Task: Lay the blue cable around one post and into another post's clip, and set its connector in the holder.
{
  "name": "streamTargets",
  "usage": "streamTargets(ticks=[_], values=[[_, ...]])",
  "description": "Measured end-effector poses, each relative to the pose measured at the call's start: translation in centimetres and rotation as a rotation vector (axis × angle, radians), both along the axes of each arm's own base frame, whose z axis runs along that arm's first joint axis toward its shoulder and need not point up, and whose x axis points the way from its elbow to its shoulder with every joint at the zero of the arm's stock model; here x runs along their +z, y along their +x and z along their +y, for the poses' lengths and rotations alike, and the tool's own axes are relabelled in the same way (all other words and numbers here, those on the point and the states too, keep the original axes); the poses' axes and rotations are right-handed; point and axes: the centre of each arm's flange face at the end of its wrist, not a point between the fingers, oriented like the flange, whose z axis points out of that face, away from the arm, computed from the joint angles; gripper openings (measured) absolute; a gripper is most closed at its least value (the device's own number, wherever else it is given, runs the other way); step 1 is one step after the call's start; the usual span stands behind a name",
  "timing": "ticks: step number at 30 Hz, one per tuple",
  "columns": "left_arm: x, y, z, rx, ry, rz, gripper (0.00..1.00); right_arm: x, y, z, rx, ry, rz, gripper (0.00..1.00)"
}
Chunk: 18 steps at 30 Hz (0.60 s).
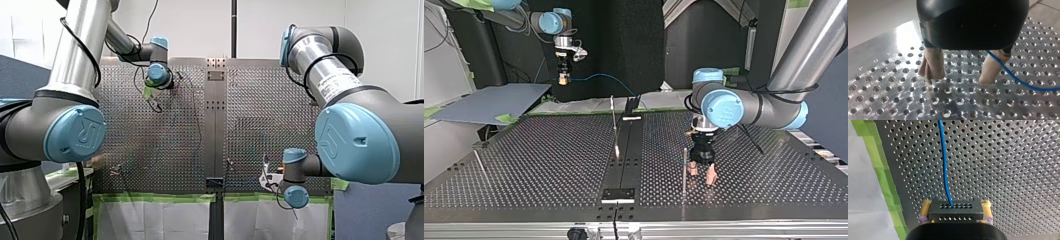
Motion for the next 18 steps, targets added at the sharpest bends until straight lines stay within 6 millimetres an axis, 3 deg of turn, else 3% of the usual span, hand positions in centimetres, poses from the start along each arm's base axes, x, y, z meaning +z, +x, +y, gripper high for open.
streamTargets(ticks=[18], values=[[-1.5,-1.1,-0.7,-0.058,-0.13,0.064,1.0,-0.1,0.0,0.1,0.0,0.002,0.015,0.02]])
